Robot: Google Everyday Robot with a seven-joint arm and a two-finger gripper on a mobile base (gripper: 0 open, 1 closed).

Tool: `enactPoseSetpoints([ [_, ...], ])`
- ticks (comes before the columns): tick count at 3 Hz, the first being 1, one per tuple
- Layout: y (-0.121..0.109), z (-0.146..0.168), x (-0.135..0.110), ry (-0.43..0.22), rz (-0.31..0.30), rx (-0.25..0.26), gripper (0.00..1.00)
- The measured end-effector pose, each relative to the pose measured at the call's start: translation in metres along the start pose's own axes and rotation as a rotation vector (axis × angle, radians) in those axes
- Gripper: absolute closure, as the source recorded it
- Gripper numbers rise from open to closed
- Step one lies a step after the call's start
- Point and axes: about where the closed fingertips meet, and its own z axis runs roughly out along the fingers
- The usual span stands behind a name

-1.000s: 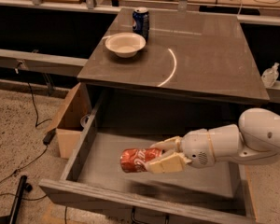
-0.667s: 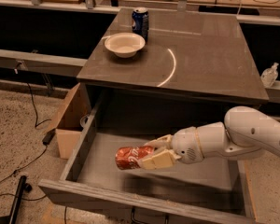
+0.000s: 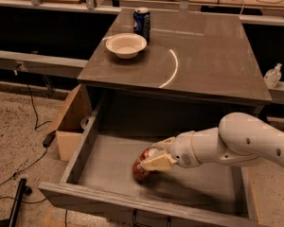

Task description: Place orange into paper bowl

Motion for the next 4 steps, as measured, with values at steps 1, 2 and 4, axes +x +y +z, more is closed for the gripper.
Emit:
enactPoseSetpoints([
  [1, -0.015, -0.005, 0.004, 0.029, 0.003, 0.11, 0.0],
  [2, -0.041, -0.045, 0.0, 0.01, 0.066, 0.229, 0.17],
  [4, -0.09, -0.2, -0.003, 0.001, 0.136, 0.472, 0.72],
])
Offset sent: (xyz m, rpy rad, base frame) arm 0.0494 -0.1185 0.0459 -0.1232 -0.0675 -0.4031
